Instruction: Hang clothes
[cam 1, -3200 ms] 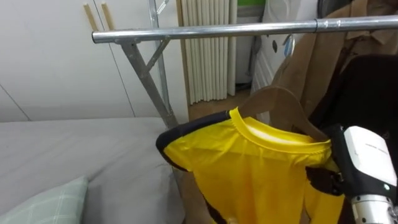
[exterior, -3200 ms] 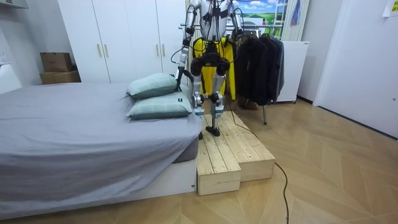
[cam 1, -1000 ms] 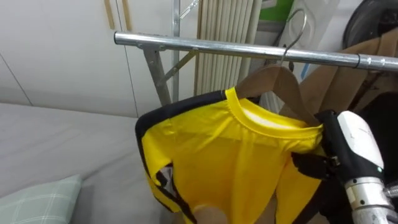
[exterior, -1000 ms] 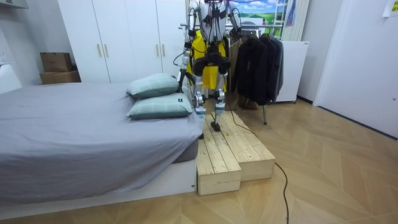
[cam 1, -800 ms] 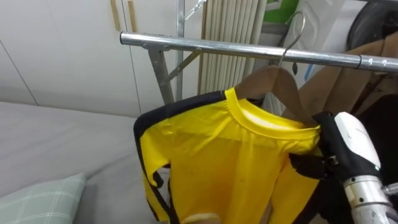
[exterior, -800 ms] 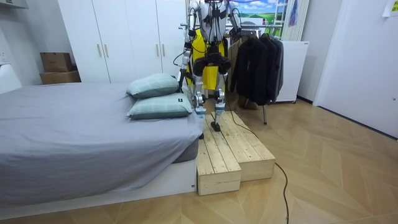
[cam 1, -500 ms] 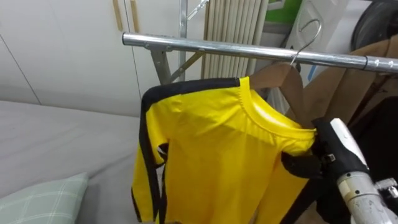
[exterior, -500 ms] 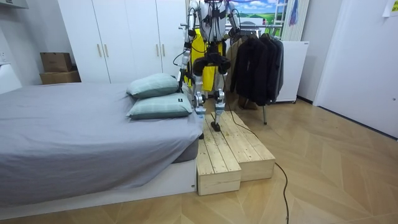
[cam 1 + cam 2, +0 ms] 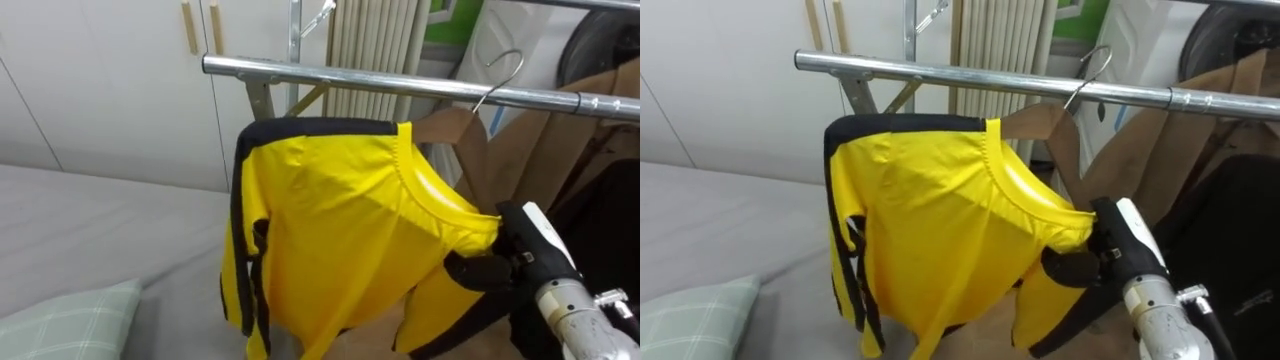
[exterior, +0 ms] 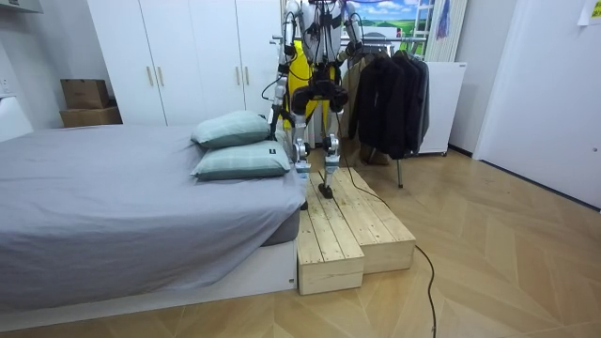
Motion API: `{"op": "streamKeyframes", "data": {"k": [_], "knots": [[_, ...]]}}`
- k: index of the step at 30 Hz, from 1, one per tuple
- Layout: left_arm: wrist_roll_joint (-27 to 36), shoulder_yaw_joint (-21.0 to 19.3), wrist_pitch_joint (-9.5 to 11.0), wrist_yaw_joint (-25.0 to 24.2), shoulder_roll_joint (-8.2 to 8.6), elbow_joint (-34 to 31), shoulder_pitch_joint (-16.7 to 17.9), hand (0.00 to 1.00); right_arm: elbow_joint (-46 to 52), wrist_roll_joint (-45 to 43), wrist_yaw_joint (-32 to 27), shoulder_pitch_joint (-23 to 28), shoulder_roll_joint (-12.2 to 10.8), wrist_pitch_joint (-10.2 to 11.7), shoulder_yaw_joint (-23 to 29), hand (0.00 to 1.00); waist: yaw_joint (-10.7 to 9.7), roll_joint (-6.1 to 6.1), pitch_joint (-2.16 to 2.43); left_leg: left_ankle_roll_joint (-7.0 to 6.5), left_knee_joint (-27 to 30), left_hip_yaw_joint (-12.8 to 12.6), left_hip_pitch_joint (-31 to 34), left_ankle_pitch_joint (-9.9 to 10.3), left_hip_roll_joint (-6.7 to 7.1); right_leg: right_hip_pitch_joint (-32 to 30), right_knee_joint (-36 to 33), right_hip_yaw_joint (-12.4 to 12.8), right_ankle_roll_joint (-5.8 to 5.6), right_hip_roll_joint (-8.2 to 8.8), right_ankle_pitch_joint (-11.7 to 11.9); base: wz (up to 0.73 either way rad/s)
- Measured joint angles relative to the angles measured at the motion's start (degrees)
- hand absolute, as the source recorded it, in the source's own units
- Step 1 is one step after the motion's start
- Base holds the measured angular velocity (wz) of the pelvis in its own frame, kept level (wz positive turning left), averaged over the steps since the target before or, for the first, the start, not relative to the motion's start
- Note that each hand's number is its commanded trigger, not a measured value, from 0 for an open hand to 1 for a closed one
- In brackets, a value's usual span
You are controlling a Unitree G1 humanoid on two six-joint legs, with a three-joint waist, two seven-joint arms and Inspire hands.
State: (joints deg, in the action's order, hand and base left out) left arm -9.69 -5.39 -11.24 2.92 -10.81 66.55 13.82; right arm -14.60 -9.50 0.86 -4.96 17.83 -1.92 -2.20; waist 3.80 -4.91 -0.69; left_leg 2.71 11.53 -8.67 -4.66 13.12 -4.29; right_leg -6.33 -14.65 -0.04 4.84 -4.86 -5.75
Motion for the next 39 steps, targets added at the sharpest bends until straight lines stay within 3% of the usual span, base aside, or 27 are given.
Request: {"op": "streamKeyframes", "data": {"k": [12, 18, 26, 29, 30, 31, 32, 39], "knots": [[0.0, -0.1, 0.0, -1.3, -0.01, -0.1, -0.1, 0.00, -3.9, -0.3, 0.5, 0.0, 0.1, 1.4, 0.2, 1.00, -0.1, 0.37, 0.12, -0.04, 0.1, 0.5, 0.4, 0.1, -0.10, 0.5, 1.0, -0.5, 0.46, -0.01, 1.0, 0.01], [-0.1, -0.1, -0.1, -1.6, 0.00, -0.1, 0.2, 0.00, -6.8, -2.1, -0.6, -0.2, 0.1, 3.2, 0.3, 1.00, -0.1, 1.02, 0.47, -0.09, -0.1, 0.9, -0.4, 0.1, -0.09, 1.4, 1.2, -0.9, 0.43, 0.03, 1.0, 0.02], [-2.0, -0.7, -0.1, -2.1, -0.03, -0.2, 0.2, 0.00, -11.9, -4.7, -2.3, -1.2, 0.0, 5.1, 1.3, 1.00, 0.2, 0.95, 0.51, -0.13, -0.1, 1.1, -1.1, 0.1, -0.06, 2.5, 2.0, -1.0, -0.21, 0.08, 0.9, 0.02], [-2.3, -0.8, -0.1, -2.4, -0.12, -0.2, 0.2, 0.00, -13.2, -5.5, -2.9, -1.3, 0.0, 5.9, 1.4, 1.00, 0.4, 0.94, 0.29, -0.22, -0.1, 1.0, -1.6, 0.2, -0.06, 3.0, 2.0, -1.0, -0.24, 0.08, 0.9, 0.00], [-2.3, -0.7, -0.1, -2.5, -0.21, -0.2, 0.2, 0.00, -14.0, -5.6, -3.3, -1.4, 0.0, 6.3, 1.4, 0.50, 0.5, 1.07, 0.17, -0.32, -0.1, 1.1, -1.8, 0.3, -0.07, 3.2, 2.1, -1.0, -0.44, 0.09, 0.8, 0.00], [-2.3, -0.7, -0.1, -2.6, -0.29, -0.2, 0.2, 0.00, -14.3, -5.8, -3.6, -1.5, 0.0, 6.3, 1.4, 0.35, 0.5, 1.00, 0.19, -0.36, -0.1, 1.1, -1.7, 0.3, -0.06, 3.2, 2.1, -1.0, -0.50, 0.12, 0.7, 0.00], [-2.3, -0.6, -0.1, -2.6, -0.33, -0.2, 0.2, 0.00, -14.4, -5.9, -3.8, -1.6, 0.0, 6.3, 1.4, 0.00, 0.5, 1.03, 0.16, -0.37, -0.1, 1.1, -1.7, 0.3, -0.06, 3.2, 2.2, -1.0, -0.50, 0.12, 0.7, 0.00], [-2.4, -0.6, -0.1, -3.6, -0.75, -0.2, 0.2, 0.00, -19.1, -6.8, -4.9, -2.6, -0.2, 5.7, 2.9, 0.00, 0.7, 1.01, 0.32, -0.43, -0.2, 1.2, -1.5, 0.3, -0.06, 3.5, 3.0, -1.2, -0.44, 0.11, 1.2, 0.00]]}}
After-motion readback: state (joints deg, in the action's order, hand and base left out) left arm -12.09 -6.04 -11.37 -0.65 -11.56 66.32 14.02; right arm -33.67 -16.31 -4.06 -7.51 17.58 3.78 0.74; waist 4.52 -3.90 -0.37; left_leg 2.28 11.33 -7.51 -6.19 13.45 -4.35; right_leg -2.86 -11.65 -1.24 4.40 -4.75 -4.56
